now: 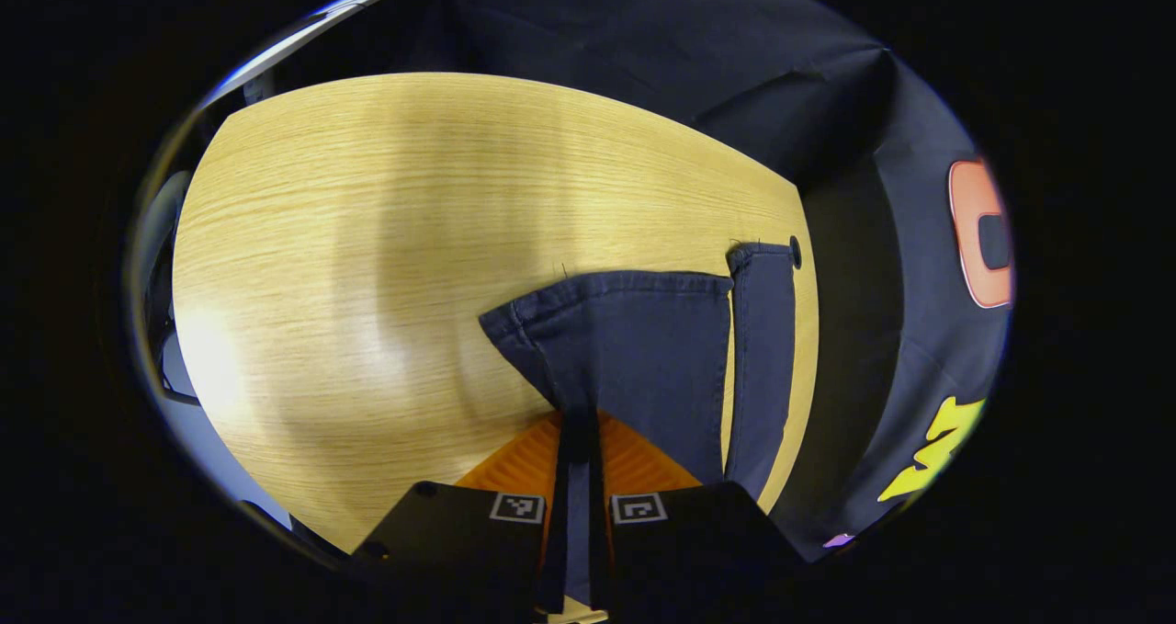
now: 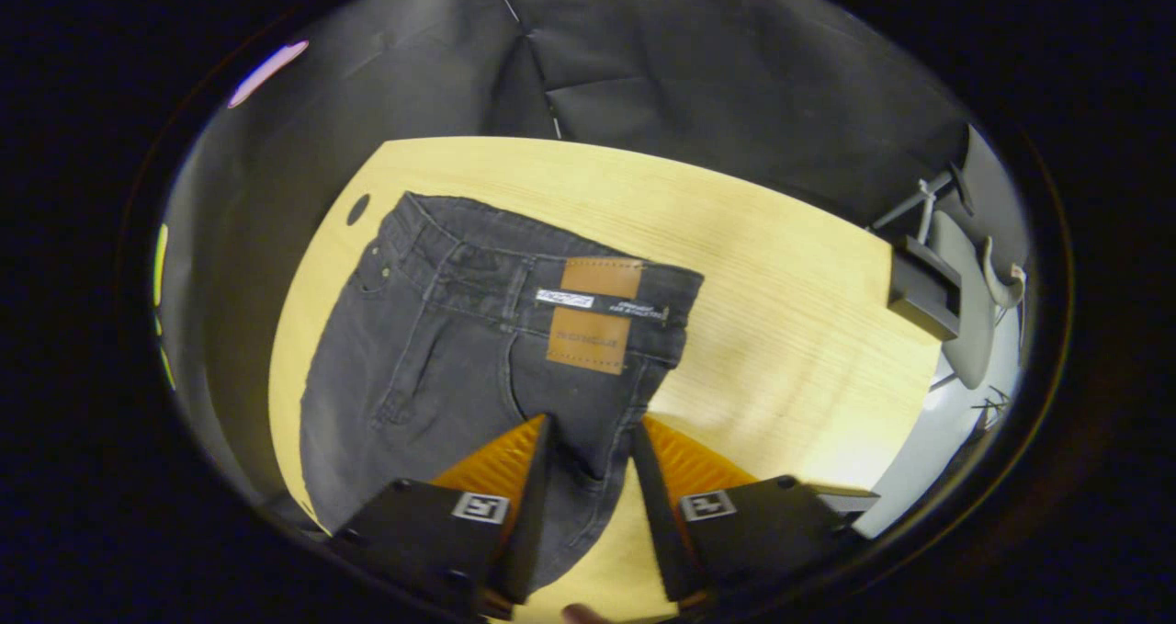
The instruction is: Grasp the waist and the cuffs of the jeans and fold them to make the two legs overlap; first hold the waist and fold one-third of the jeans toward the cuffs, then hold the cuffs and fold the remaining one-third in the same direction to finish folding.
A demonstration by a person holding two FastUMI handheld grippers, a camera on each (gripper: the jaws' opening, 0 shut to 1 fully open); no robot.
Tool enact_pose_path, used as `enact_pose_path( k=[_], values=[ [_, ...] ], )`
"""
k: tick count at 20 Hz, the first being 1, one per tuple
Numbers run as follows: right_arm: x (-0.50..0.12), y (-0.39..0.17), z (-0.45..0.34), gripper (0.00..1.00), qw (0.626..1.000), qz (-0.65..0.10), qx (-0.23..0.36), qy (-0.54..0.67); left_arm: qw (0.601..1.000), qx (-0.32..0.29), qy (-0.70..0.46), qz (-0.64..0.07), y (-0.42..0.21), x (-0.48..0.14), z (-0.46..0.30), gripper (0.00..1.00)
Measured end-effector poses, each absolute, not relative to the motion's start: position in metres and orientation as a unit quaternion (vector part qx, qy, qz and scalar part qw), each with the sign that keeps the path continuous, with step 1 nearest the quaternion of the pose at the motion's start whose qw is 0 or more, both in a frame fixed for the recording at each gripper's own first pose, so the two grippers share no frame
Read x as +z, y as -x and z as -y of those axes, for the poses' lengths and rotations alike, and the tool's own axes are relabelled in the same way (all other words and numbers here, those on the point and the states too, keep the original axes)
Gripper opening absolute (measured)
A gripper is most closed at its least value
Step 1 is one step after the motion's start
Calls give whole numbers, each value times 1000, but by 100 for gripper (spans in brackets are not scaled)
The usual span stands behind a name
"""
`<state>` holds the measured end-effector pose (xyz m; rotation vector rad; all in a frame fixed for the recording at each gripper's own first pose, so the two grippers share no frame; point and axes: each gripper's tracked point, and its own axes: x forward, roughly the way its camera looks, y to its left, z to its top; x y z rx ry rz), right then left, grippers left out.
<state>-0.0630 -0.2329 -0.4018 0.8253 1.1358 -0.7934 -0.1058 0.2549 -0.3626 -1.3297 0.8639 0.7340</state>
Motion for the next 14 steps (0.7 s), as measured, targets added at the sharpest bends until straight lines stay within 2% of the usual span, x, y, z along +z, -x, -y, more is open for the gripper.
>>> enact_pose_path(
  k=[2,3,5,7,8,9,14],
  values=[
    [-403,60,233,18,687,-510,-341,-391,637,321,589,-381,106,-361,-253,11],
    [-402,60,233,18,678,-510,-333,-411,632,321,593,-383,107,-360,-253,10],
    [-402,58,232,3,659,-499,-330,-456,621,323,596,-395,111,-360,-252,8],
    [-396,58,232,0,651,-492,-322,-480,615,322,595,-405,116,-354,-251,8],
    [-392,57,232,3,652,-489,-318,-484,614,319,596,-407,117,-348,-251,7],
    [-386,57,235,0,657,-485,-312,-485,616,314,596,-408,119,-340,-250,7],
    [-349,43,229,0,672,-472,-281,-497,631,292,597,-400,103,-293,-247,5]
  ],
)
